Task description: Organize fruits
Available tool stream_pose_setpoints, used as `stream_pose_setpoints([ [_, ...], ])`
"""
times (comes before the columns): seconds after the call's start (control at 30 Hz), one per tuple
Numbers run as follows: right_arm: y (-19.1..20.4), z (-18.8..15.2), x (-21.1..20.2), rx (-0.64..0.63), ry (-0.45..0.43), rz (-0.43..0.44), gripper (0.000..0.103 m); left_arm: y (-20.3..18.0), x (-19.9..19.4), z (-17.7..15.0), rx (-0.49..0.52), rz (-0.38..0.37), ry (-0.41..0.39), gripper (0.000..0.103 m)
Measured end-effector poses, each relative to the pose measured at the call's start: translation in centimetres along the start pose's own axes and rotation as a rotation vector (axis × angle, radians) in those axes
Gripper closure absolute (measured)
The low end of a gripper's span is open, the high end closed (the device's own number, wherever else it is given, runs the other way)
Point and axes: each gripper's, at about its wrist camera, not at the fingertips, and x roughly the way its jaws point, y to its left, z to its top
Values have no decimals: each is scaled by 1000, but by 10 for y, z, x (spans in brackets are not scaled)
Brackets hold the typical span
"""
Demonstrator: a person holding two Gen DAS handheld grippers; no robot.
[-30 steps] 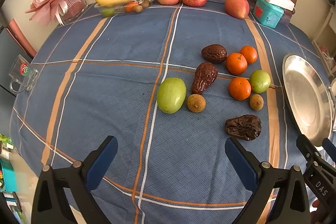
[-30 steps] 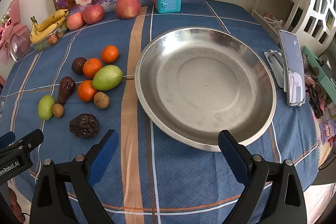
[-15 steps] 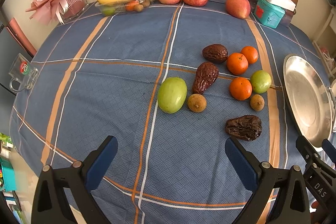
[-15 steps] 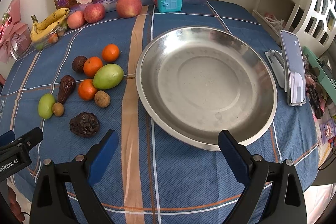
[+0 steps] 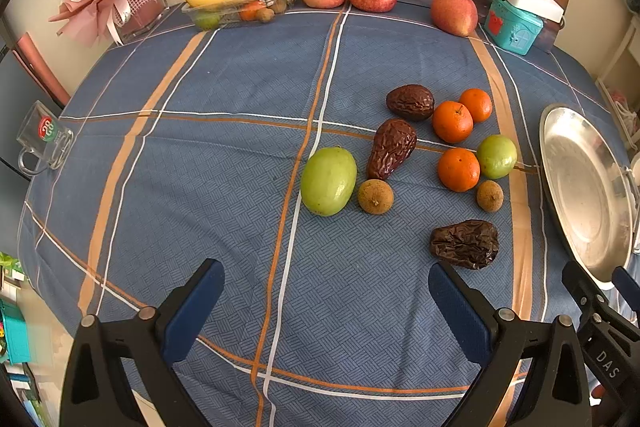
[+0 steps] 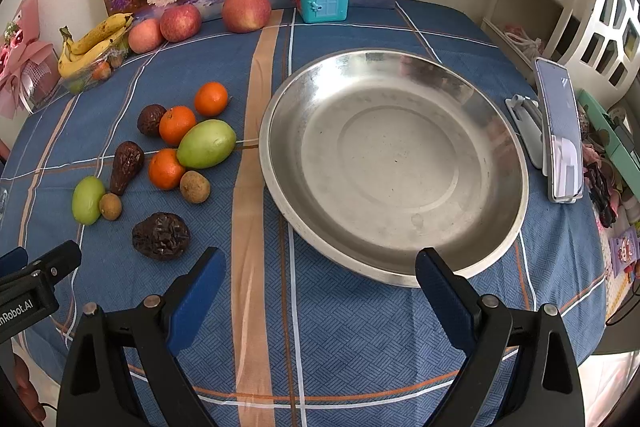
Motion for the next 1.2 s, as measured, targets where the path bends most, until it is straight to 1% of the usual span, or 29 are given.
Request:
stream_pose_setpoints([
  [0.9,1,-1,1,-9,4,-1,7,-1,1,1,-9,-9,0,0],
  [1.0,2,-1,2,-10,4,-1,7,2,3,3,-28,-34,5,0],
  [1.07,2,-2,1,-10,2,-1,7,6,6,7,-54,-68,8,0],
  [1.13,3,0,1,-10,1,3,7,14,6,11,-93,-92,-10,0],
  [1.2,7,4,0,-9,-7,14,7,20,6,15,-117,-96,-33,0],
])
